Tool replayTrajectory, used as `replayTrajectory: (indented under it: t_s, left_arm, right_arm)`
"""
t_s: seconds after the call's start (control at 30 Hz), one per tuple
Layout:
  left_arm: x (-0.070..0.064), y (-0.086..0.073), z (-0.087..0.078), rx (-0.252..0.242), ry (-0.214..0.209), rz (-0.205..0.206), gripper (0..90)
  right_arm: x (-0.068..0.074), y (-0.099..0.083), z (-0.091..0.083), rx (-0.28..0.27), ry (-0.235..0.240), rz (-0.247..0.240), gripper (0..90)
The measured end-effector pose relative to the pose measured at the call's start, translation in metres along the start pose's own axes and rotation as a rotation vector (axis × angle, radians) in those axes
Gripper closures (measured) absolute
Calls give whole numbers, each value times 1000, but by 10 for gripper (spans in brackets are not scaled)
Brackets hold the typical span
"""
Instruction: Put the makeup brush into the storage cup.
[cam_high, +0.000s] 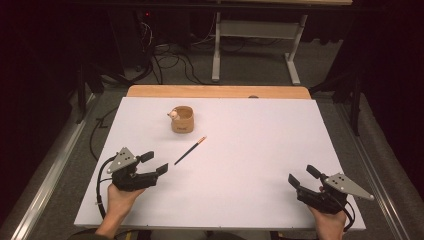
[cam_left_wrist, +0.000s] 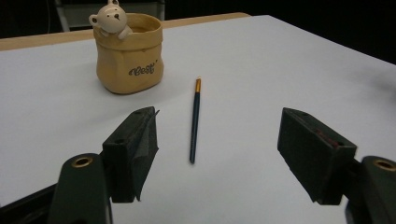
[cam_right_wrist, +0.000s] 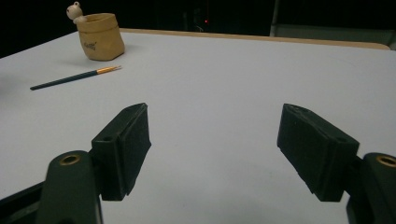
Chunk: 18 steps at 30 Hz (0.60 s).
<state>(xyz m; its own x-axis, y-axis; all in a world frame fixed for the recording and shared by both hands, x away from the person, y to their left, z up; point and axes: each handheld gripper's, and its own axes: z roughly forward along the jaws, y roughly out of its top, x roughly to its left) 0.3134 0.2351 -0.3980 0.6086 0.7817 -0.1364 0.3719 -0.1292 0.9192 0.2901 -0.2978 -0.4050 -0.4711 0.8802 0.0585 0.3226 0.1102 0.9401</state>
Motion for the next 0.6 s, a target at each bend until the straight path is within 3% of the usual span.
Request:
replayTrajectory:
  t_s: [0.6]
  left_arm:
    - [1, 1, 2, 8, 1, -6, 288]
  right_arm:
    - [1, -1, 2, 22, -17, -4, 267]
